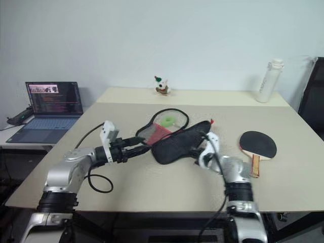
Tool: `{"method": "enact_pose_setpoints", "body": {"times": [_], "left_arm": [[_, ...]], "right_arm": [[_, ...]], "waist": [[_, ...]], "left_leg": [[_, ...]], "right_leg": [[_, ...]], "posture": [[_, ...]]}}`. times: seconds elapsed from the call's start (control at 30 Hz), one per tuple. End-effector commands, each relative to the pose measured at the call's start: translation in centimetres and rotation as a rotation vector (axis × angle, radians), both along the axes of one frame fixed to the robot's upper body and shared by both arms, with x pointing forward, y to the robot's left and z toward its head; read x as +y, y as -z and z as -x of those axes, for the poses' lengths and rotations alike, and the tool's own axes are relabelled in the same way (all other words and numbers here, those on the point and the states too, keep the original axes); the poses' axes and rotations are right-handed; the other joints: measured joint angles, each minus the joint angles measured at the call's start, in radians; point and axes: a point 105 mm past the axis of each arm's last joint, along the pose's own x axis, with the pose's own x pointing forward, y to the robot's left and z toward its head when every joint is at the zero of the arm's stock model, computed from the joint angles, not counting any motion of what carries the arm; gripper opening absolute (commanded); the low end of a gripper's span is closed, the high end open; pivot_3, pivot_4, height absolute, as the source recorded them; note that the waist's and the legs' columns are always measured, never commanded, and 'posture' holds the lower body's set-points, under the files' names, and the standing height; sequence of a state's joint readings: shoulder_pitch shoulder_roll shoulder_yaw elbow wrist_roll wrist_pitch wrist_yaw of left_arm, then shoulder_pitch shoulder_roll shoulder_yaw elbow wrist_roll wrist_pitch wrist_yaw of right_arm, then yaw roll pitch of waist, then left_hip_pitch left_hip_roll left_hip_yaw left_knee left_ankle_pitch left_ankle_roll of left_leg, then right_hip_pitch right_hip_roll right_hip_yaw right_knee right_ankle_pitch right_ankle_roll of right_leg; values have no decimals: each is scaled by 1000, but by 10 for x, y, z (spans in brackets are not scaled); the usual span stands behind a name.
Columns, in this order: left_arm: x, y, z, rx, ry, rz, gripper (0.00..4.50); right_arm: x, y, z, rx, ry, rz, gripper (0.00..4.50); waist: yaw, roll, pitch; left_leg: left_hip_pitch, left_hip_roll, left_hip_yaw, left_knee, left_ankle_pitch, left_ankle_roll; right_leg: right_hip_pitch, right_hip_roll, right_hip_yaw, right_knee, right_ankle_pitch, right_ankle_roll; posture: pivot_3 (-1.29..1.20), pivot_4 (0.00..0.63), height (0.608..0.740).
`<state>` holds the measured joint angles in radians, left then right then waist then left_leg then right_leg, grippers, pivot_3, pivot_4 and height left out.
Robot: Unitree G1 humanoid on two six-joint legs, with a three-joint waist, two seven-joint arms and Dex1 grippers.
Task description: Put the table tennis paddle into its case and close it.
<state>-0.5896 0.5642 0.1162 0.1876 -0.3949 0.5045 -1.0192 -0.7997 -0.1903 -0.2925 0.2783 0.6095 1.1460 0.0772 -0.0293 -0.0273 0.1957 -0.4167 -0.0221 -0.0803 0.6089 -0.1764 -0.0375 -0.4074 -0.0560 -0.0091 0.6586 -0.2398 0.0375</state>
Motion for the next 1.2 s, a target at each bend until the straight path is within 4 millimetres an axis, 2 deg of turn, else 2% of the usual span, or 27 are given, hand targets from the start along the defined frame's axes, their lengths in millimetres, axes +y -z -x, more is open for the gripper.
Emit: {"method": "enact_pose_setpoints", "body": {"times": [0.03,0.2,0.37,0.5,0.63,0.73,0.83,0.97,1.07,1.2], "left_arm": [[-9,-15,6,-61,39,2,3136],[-16,-16,9,-67,62,4,3136],[-24,-16,9,-77,82,1,3136],[-27,-16,10,-80,97,-3,3136],[-29,-16,10,-84,105,-8,3136],[-31,-17,12,-83,126,-6,3136],[-33,-19,16,-82,156,3,3136],[-31,-23,16,-85,163,5,3136],[-28,-23,13,-85,155,-2,3136],[-26,-25,11,-85,155,-6,3136]], "right_arm": [[-14,-32,0,-69,-84,65,43],[-48,-36,-3,-47,-153,257,43],[-50,-35,-15,-60,-231,366,43],[-49,-40,-27,-97,-218,386,43],[-61,-43,-34,-116,-154,408,936],[-79,-45,-33,-128,-88,436,2003],[-92,-45,-24,-129,-60,435,3078],[-81,-46,1,-131,-104,360,4486],[-64,-42,17,-146,-97,299,4486],[-45,-31,24,-164,-16,253,4486]], "waist": [[-3,0,0],[-7,0,0],[-11,0,0],[-11,0,1],[-8,0,1],[-4,0,1],[-3,0,1],[-1,0,1],[-6,0,1],[-9,0,1]], "left_leg": [[0,0,0,0,0,0],[0,1,1,-1,0,0],[0,1,1,-1,0,0],[0,1,1,-1,0,0],[0,1,1,-1,0,0],[0,1,1,-1,0,0],[0,1,1,-1,0,0],[-1,1,0,-1,0,0],[0,1,0,-1,0,0],[1,2,0,-1,0,0]], "right_leg": [[0,0,0,0,0,0],[0,1,0,0,-4,3],[0,1,0,0,-4,4],[-1,1,0,0,-4,4],[-1,1,0,0,-4,4],[-1,1,0,0,-4,3],[-1,1,0,0,-4,4],[-1,1,0,-1,-4,4],[-1,1,0,0,-4,4],[-1,2,0,2,-4,4]], "posture": [[0,150,740],[0,150,740],[0,150,740],[0,150,740],[0,150,740],[0,150,740],[0,150,740],[0,150,740],[0,150,740],[0,150,740]]}}
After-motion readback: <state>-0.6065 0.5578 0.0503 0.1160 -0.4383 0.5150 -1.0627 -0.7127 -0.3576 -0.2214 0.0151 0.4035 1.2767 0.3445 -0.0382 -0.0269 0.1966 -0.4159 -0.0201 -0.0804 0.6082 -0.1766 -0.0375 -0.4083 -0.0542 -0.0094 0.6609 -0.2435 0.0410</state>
